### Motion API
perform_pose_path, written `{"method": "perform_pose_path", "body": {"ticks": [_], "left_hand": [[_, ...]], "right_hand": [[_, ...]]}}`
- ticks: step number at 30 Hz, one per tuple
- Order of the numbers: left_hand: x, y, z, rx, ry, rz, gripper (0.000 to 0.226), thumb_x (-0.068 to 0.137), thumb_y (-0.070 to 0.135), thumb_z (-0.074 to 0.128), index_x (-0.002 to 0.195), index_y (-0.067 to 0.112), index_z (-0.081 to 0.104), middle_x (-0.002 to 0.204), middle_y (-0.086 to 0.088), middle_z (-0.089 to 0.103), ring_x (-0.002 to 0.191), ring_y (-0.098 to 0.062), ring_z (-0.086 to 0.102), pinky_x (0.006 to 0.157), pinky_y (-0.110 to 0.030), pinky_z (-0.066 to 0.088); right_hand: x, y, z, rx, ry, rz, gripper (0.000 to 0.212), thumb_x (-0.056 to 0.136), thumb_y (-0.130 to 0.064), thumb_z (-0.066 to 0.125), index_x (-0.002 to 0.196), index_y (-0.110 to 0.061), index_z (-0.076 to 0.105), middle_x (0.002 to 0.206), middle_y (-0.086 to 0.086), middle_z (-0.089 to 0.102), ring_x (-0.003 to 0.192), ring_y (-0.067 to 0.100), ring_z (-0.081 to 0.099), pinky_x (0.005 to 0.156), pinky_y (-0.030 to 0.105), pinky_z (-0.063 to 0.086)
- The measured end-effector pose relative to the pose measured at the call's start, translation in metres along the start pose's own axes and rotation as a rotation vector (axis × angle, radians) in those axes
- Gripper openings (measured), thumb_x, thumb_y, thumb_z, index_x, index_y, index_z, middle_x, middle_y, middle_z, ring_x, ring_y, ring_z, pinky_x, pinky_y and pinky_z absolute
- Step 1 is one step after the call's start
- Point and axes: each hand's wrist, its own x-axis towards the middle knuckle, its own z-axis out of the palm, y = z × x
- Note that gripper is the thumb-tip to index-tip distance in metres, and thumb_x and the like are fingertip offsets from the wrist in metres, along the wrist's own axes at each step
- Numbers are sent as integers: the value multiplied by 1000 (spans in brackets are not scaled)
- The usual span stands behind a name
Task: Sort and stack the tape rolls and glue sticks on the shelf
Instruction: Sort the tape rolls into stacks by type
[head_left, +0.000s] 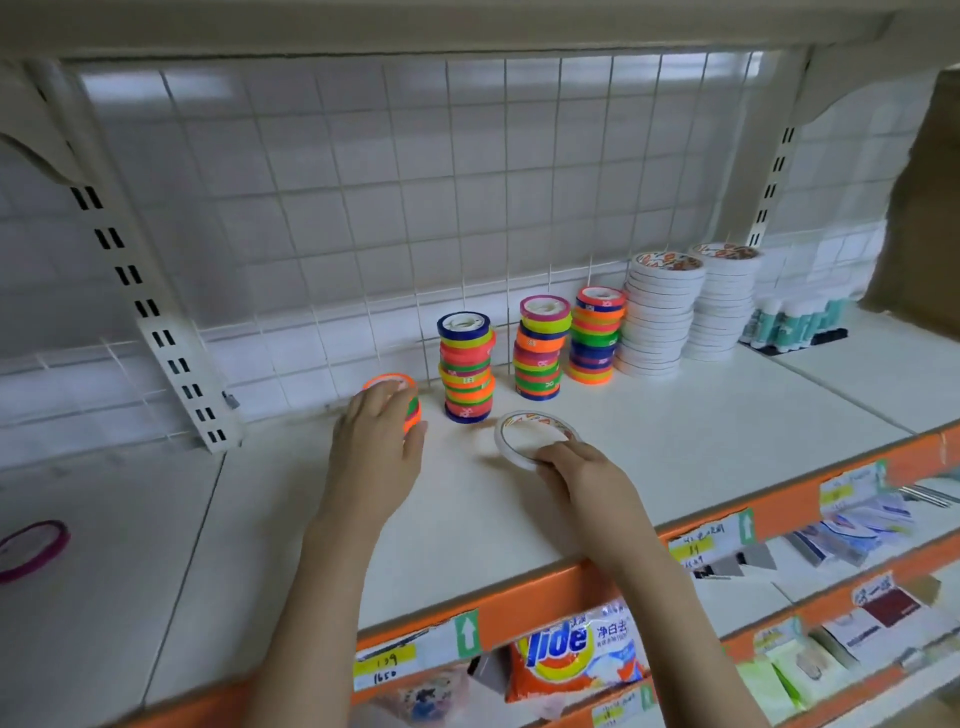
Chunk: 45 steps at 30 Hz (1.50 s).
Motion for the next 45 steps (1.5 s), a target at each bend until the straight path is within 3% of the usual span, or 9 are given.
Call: {"method": "perform_pose_path", "body": {"ticks": [2,7,10,14,18,21,28,34,45], "left_hand": [[-7,20,17,24,26,-30,34,80,18,59,111,3,64,114,-16,62,104,-38,59,82,-49,50],[-6,85,69,-16,-189,-210,38,90,22,57,126,10,56,125,-9,57,115,-32,51,98,-41,40],[-8,107,90,-35,-267,-277,34,92,23,52,124,12,57,127,-5,55,121,-26,47,102,-38,36],[-18,100,84,-14,-205,-362,28,90,21,55,109,3,66,118,-11,63,114,-30,54,99,-38,39],[-20,106,80,-6,-222,-358,29,92,21,54,111,3,66,123,-11,61,118,-27,53,102,-34,36],[-20,106,80,-13,-216,-368,33,92,24,50,112,3,66,124,-11,61,119,-26,53,104,-34,35],[-19,109,81,16,-214,-372,48,83,33,38,104,3,69,114,-13,66,109,-29,59,96,-38,43],[-10,114,83,7,-181,-461,25,89,25,56,94,4,69,99,-9,68,98,-29,61,86,-40,48],[45,229,148,44,-155,-484,31,93,26,52,117,8,61,121,-6,59,115,-23,51,95,-36,41]], "right_hand": [[5,20,-12,7,-22,-50,26,95,-16,50,117,-16,63,117,3,62,108,22,56,82,32,46],[6,85,-54,-3,-86,-132,24,93,-14,52,114,-13,64,112,6,64,105,26,57,80,34,48],[9,118,-72,-16,-85,-175,20,88,-11,54,104,-11,67,101,8,67,95,29,61,69,29,46],[12,140,-81,19,-68,-179,15,88,-7,58,100,-9,67,94,9,66,88,30,61,66,25,38],[15,148,-78,45,-88,-196,18,91,-14,52,102,-10,67,96,8,66,89,28,61,68,24,37],[17,149,-76,56,-91,-205,20,89,-15,51,101,-10,67,96,8,67,88,28,62,66,15,30],[20,150,-75,86,-88,-220,24,88,-18,50,103,-9,67,96,10,67,89,29,62,72,17,33],[27,169,-73,111,-97,-262,24,87,-20,49,100,-9,66,93,10,67,86,29,62,71,21,36],[62,257,-132,168,-60,-427,24,91,-22,46,100,-10,64,92,8,66,86,26,60,72,19,36]]}}
